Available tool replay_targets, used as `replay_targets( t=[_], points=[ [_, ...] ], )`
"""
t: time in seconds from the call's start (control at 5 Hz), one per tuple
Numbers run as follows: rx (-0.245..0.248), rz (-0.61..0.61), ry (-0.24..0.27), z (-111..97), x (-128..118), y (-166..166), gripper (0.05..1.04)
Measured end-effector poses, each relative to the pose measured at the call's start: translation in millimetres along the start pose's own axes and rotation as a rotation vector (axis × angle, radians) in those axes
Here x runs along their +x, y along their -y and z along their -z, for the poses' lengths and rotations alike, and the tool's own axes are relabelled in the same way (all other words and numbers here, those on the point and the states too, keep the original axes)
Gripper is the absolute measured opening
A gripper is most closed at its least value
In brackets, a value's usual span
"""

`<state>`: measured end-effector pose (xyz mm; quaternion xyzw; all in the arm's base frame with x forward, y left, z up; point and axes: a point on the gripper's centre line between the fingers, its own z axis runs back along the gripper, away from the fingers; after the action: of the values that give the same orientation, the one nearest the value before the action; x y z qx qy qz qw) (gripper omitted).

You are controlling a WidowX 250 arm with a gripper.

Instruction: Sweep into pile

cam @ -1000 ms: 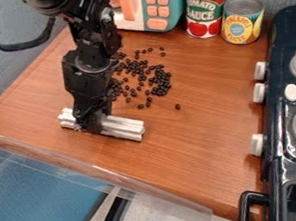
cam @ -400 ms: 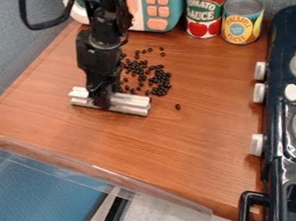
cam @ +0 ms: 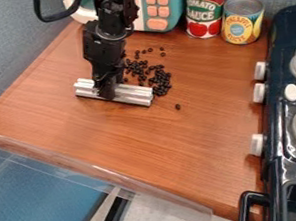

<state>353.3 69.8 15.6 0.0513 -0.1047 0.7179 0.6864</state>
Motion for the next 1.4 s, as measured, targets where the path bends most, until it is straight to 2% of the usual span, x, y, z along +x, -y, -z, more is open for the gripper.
replay_targets(
  t=[0.2, 0.6, 1.4],
  points=[
    [-0.031, -0.007, 0.003, 1.3, -0.5, 18.1, 0.363],
    [-0.058, -0.025, 0.001, 2.5, 0.1, 41.9, 0.363],
    [-0.058, -0.058, -0.028, -1.3, -0.9, 64.9, 0.363]
  ],
)
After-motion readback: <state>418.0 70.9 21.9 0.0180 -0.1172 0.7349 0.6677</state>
